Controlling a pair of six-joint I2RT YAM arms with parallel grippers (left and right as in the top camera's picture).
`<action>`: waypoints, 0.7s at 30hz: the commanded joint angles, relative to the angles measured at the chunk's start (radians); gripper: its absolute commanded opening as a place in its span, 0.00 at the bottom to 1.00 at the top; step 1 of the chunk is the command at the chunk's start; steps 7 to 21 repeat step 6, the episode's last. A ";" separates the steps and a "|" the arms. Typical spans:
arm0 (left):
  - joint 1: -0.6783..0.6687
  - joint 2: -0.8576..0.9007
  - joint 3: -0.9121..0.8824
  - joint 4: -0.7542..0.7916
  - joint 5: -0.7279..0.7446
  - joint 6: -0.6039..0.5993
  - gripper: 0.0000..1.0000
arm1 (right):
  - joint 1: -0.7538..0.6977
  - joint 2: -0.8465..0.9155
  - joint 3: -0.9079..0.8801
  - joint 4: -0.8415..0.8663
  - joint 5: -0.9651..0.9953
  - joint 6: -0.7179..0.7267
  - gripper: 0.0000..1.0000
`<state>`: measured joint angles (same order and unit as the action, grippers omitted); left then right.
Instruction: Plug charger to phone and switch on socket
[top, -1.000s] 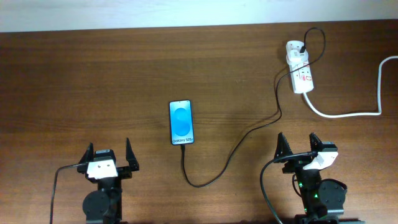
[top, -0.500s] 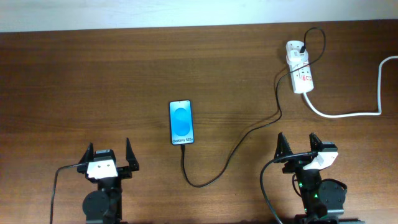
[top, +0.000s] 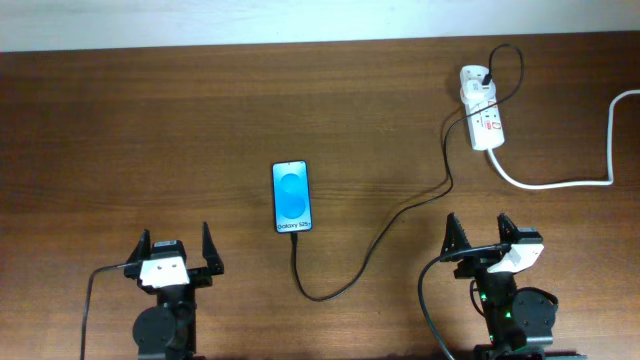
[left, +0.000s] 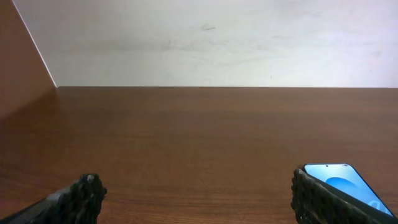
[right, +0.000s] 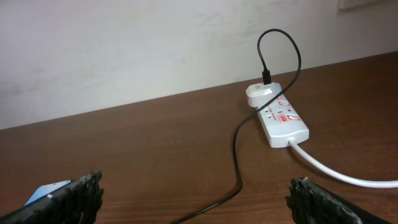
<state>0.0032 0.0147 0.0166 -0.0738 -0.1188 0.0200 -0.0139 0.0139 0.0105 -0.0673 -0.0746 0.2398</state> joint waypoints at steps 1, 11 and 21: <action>0.006 -0.010 -0.008 0.000 0.011 0.019 0.99 | 0.006 -0.010 -0.005 -0.005 0.008 0.001 0.98; 0.006 -0.010 -0.008 0.000 0.011 0.019 0.99 | 0.006 -0.010 -0.005 -0.005 0.008 0.001 0.98; 0.006 -0.010 -0.008 0.000 0.011 0.019 0.99 | 0.006 -0.010 -0.005 -0.005 0.008 0.001 0.98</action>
